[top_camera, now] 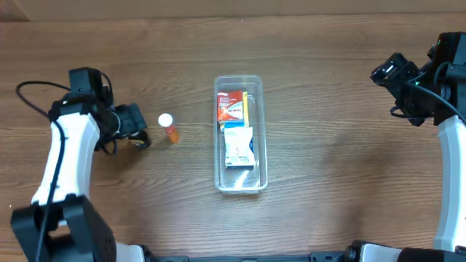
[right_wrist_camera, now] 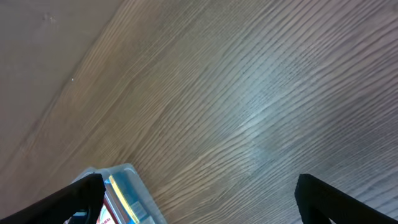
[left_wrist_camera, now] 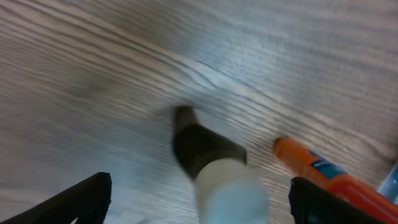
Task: Pack container
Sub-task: 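Reach the left gripper to the dark brown bottle and grasp its cap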
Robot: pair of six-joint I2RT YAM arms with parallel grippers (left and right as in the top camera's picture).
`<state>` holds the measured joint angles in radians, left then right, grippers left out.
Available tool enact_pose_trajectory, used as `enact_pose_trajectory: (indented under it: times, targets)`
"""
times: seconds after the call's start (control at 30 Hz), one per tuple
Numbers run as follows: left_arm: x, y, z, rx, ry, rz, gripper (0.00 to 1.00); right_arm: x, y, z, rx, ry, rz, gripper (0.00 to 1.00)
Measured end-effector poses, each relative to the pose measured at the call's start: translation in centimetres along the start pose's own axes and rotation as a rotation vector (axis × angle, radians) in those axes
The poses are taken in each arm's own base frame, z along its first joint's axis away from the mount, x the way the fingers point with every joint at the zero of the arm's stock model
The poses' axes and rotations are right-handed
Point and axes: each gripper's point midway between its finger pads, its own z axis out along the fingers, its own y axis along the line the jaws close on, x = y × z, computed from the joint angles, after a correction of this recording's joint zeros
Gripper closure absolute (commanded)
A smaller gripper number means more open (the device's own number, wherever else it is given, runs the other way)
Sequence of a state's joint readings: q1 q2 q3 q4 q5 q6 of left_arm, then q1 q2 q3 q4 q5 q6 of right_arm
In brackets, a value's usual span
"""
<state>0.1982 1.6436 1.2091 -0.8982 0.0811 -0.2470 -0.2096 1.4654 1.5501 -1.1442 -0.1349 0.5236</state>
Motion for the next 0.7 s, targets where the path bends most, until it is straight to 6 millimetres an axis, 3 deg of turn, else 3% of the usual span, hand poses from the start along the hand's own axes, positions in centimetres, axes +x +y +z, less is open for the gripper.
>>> enact_pose_trajectory:
  times: [0.13,0.27,0.4,0.6,0.7]
  targets:
    - [0.7,-0.3,1.6,0.021,0.059,0.025,0.23,0.0,0.0,0.0,0.0,0.0,0.0,0.0]
    - [0.7,-0.4,1.7,0.026,0.063,0.051,0.31,0.0,0.0,0.0,0.0,0.0,0.0,0.0]
    - [0.6,-0.3,1.7,0.024,0.056,0.07,0.33,0.0,0.0,0.0,0.0,0.0,0.0,0.0]
    - [0.4,-0.2,1.7,0.018,0.049,0.117,0.56,0.0,0.0,0.0,0.0,0.0,0.0,0.0]
    - [0.2,-0.3,1.7,0.02,0.042,0.138,0.61,0.0,0.0,0.0,0.0,0.0,0.0,0.0]
